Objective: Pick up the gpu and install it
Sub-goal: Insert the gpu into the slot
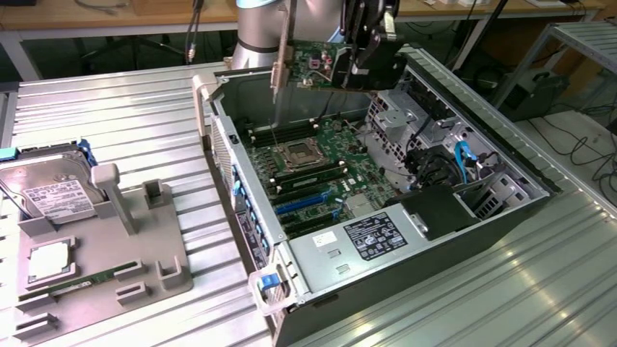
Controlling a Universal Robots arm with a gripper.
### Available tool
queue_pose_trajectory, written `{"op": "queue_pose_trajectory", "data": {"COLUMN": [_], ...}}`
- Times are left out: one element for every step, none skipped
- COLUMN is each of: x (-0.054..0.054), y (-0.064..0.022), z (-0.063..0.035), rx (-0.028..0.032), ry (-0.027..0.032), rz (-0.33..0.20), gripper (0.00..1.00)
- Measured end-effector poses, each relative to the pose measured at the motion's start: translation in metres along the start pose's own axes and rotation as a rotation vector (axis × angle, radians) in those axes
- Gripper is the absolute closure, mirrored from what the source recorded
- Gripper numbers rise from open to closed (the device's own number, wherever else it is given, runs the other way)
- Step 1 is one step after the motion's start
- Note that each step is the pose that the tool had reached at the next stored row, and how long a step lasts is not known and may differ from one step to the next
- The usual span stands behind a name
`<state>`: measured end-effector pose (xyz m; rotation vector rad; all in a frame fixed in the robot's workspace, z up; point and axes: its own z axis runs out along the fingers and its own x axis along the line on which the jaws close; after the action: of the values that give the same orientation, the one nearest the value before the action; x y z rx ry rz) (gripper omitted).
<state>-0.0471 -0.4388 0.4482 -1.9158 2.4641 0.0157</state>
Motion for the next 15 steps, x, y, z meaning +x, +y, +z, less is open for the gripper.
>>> {"op": "queue_pose_trajectory", "data": {"x": [0.0,0.0,0.0,0.0,0.0,0.0,0.0,0.0,0.0,0.0,0.0,0.0,0.0,0.0,0.0], "y": [0.0,0.0,0.0,0.0,0.0,0.0,0.0,0.0,0.0,0.0,0.0,0.0,0.0,0.0,0.0], "z": [0.0,0.0,0.0,0.0,0.0,0.0,0.0,0.0,0.0,0.0,0.0,0.0,0.0,0.0,0.0], "rx": [-0.0011,-0.0023,-0.0025,-0.0027,-0.0029,-0.0031,-0.0034,-0.0035,-0.0037,-0.0039,-0.0041,-0.0042,-0.0043,-0.0045,-0.0047], "ry": [-0.0003,-0.0005,-0.0005,-0.0005,-0.0006,-0.0006,-0.0006,-0.0007,-0.0007,-0.0007,-0.0008,-0.0009,-0.0009,-0.0009,-0.0009], "rz": [-0.05,-0.103,-0.115,-0.122,-0.13,-0.138,-0.151,-0.159,-0.167,-0.174,-0.182,-0.189,-0.196,-0.203,-0.212], "gripper": [0.72,0.72,0.72,0.72,0.72,0.72,0.72,0.72,0.72,0.72,0.72,0.72,0.72,0.72,0.72]}}
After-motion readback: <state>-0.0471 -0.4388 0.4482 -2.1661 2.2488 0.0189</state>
